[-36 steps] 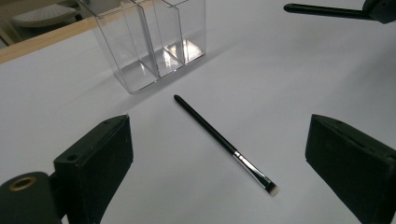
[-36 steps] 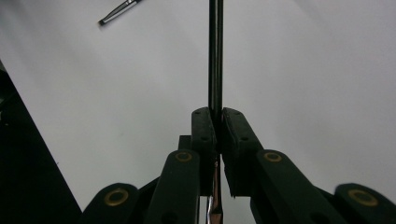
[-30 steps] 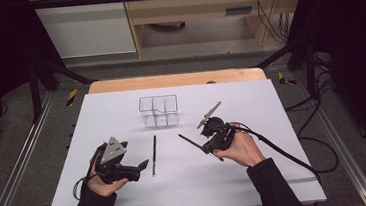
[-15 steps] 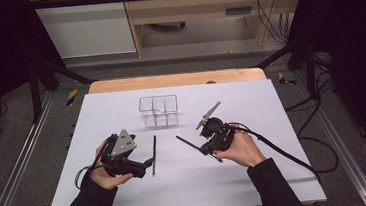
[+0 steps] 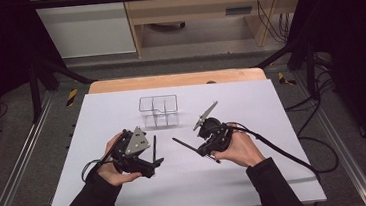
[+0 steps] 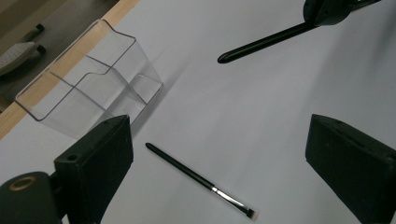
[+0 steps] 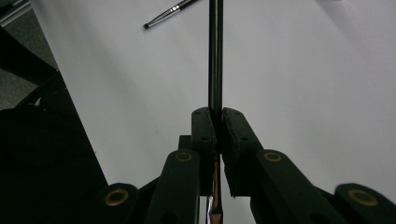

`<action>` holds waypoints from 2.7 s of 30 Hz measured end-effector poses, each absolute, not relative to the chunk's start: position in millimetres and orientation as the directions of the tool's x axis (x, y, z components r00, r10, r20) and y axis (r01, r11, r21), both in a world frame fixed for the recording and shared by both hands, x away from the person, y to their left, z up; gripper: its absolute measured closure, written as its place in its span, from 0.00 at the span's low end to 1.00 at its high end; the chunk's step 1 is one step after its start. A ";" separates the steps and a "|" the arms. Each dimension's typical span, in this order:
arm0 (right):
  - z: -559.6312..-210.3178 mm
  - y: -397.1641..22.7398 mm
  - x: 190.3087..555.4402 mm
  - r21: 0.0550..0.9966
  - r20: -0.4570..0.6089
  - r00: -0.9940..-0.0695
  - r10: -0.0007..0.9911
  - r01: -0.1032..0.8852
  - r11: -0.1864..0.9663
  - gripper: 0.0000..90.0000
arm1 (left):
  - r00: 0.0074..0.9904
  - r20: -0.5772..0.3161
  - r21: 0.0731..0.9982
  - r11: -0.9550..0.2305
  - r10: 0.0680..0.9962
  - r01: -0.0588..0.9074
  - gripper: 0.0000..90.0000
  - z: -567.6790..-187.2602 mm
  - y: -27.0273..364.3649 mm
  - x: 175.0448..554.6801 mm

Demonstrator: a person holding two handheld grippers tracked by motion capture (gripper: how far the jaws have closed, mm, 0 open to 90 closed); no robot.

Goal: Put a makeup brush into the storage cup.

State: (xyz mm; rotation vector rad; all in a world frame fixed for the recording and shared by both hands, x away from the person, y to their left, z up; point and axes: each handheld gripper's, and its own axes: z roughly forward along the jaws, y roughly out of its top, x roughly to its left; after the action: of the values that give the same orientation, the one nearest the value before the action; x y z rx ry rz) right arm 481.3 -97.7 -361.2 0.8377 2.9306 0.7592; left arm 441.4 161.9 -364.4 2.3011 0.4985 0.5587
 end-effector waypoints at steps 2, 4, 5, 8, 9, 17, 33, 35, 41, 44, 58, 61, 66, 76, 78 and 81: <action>-361.1 -97.6 480.5 0.449 0.131 -0.860 0.494 0.495 0.743 0.94 | 0.838 0.258 0.704 -0.688 0.481 0.178 0.08 -363.5 158.4 440.8; -360.8 -97.7 480.0 0.448 0.133 -0.862 0.489 0.492 0.746 0.94 | 0.842 0.270 0.694 -0.701 0.466 0.165 0.08 -362.6 154.8 440.4; -360.6 -97.7 479.7 0.448 0.134 -0.862 0.490 0.493 0.745 0.94 | 0.844 0.273 0.691 -0.705 0.461 0.162 0.08 -362.0 152.9 440.2; -360.2 -97.9 478.6 0.451 0.134 -0.863 0.487 0.491 0.745 0.94 | 0.850 0.277 0.684 -0.713 0.448 0.152 0.08 -360.9 147.6 439.6; -360.2 -97.7 477.9 0.450 0.136 -0.862 0.488 0.493 0.745 0.94 | 0.853 0.279 0.681 -0.717 0.441 0.148 0.08 -360.7 145.6 439.5; -363.1 -95.5 476.3 0.451 0.136 -0.867 0.480 0.485 0.749 0.94 | 0.869 0.305 0.650 -0.752 0.391 0.110 0.10 -360.9 131.2 438.2; -370.0 -90.4 480.1 0.439 0.166 -0.872 0.461 0.484 0.757 0.94 | 0.890 0.360 0.579 -0.815 0.279 0.021 0.16 -368.2 114.8 436.5; -370.9 -89.7 480.2 0.439 0.171 -0.873 0.457 0.483 0.758 0.94 | 0.896 0.361 0.569 -0.822 0.258 0.007 0.16 -370.5 112.6 435.0; -374.4 -87.1 480.4 0.432 0.179 -0.875 0.450 0.480 0.763 0.94 | 0.891 0.398 0.531 -0.847 0.220 -0.027 0.19 -375.6 108.2 430.9; -375.9 -85.9 480.1 0.433 0.185 -0.874 0.448 0.482 0.762 0.94 | 0.889 0.407 0.523 -0.852 0.212 -0.036 0.20 -378.1 106.4 430.8; -382.2 -80.6 477.3 0.428 0.215 -0.877 0.430 0.480 0.766 0.94 | 0.870 0.476 0.450 -0.886 0.132 -0.112 0.31 -388.1 97.4 427.1; -383.5 -79.7 476.4 0.425 0.219 -0.878 0.426 0.478 0.768 0.94 | 0.866 0.488 0.436 -0.890 0.111 -0.131 0.35 -390.2 96.6 425.7; -385.8 -77.9 476.0 0.423 0.229 -0.880 0.416 0.475 0.772 0.94 | 0.858 0.509 0.396 -0.904 0.071 -0.160 0.42 -394.4 94.4 424.3; -390.5 -74.9 476.0 0.415 0.246 -0.882 0.402 0.470 0.779 0.94 | 0.832 0.554 0.326 -0.921 0.001 -0.216 0.58 -403.1 89.9 421.7; -391.6 -74.3 475.8 0.414 0.250 -0.883 0.397 0.468 0.781 0.94 | 0.829 0.559 0.316 -0.923 -0.008 -0.222 0.62 -403.8 90.1 421.8; -393.0 -73.4 475.8 0.409 0.253 -0.883 0.396 0.468 0.783 0.94 | 0.823 0.568 0.300 -0.926 -0.019 -0.228 0.66 -405.1 90.1 421.8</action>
State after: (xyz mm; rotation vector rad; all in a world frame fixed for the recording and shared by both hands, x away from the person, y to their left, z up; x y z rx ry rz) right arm 475.8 -73.4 -393.0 0.7584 3.1108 0.7797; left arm 421.8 90.1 -405.1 2.6484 -0.1864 0.8198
